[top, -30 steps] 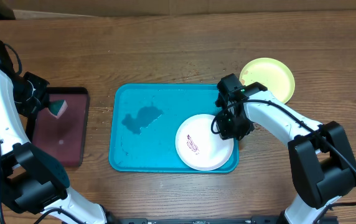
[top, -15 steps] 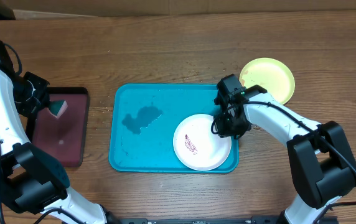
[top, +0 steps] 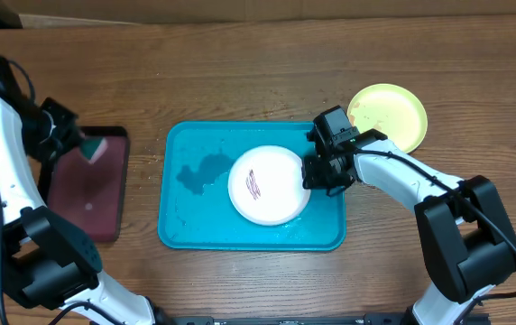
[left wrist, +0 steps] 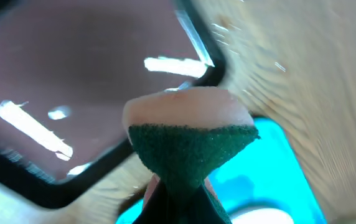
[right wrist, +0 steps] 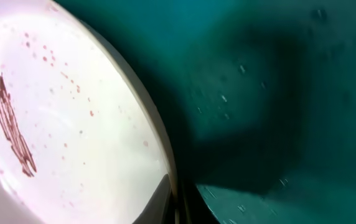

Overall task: Clean dirty plates on tray and stack at the side
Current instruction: 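Grasp the white plate rim with the right gripper and drag it to tray center, then bring the sponge in the left gripper down onto the white plate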

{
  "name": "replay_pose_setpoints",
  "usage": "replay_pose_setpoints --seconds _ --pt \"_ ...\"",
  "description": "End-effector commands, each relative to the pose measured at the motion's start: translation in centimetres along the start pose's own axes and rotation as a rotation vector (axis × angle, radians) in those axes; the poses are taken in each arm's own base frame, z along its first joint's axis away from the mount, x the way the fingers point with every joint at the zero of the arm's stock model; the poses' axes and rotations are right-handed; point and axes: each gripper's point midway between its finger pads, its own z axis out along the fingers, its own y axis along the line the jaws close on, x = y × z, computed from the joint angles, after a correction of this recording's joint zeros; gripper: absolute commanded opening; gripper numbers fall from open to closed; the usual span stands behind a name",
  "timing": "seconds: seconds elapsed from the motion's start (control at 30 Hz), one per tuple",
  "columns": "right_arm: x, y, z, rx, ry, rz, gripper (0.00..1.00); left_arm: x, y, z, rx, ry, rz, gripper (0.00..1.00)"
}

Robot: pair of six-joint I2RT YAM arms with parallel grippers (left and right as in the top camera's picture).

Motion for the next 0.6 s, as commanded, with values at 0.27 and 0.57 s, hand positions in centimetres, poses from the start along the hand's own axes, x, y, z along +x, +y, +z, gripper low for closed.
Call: replay_pose_setpoints --seconds 0.27,0.57 --pt "-1.4 3.5 0.8 -0.075 -0.081 0.148 0.04 10.7 -12.0 2.8 0.162 0.174 0.523 0.04" --pt "-0.5 2.7 1.7 0.024 -0.084 0.128 0.04 18.6 -17.2 6.7 0.128 0.238 0.726 0.04"
